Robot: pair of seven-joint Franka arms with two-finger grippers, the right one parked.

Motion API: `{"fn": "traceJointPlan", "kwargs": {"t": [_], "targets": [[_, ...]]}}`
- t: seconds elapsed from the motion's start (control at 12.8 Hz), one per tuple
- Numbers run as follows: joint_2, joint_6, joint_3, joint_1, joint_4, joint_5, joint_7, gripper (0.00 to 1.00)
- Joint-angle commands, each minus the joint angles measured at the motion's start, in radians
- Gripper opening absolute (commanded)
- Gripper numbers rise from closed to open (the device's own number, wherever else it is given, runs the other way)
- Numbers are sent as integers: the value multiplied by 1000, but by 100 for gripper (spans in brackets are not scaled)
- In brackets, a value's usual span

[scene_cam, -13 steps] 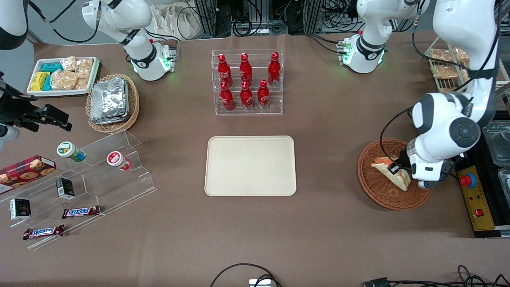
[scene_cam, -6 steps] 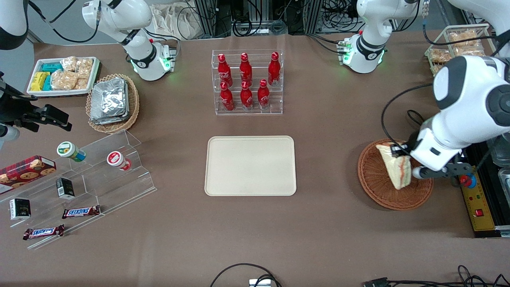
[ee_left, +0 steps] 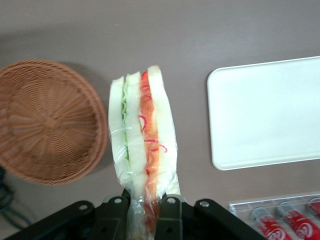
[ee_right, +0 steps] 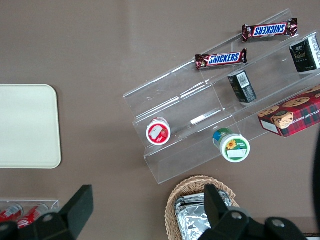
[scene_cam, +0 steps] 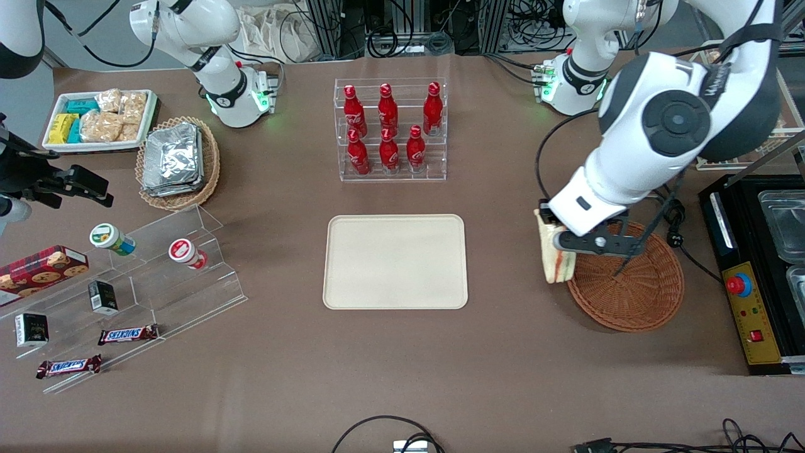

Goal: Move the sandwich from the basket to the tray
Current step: 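Lift the sandwich out of the basket and carry it toward the tray, then lower the sandwich onto the cream tray and open the left gripper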

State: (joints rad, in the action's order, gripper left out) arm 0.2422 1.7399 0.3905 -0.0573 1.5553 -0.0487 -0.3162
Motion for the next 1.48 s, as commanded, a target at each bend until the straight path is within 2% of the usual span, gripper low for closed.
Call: {"fn": "traceJointPlan", "kwargs": {"t": [0.0,0.39,0.62,1.02,1.25,1.41], "targets": [[58,47,57,-27,-24,-8,-101,0],[159,136,91,-104,-17,-31,-181,0],[241,208,91,-148,-15,-141,-263,0],[350,332,88,-214,-6,-200,-322,0],[416,368,87,-240,-4,-311,-411,0],[448,391,82,-253,-3,-315,-419,0]]}}
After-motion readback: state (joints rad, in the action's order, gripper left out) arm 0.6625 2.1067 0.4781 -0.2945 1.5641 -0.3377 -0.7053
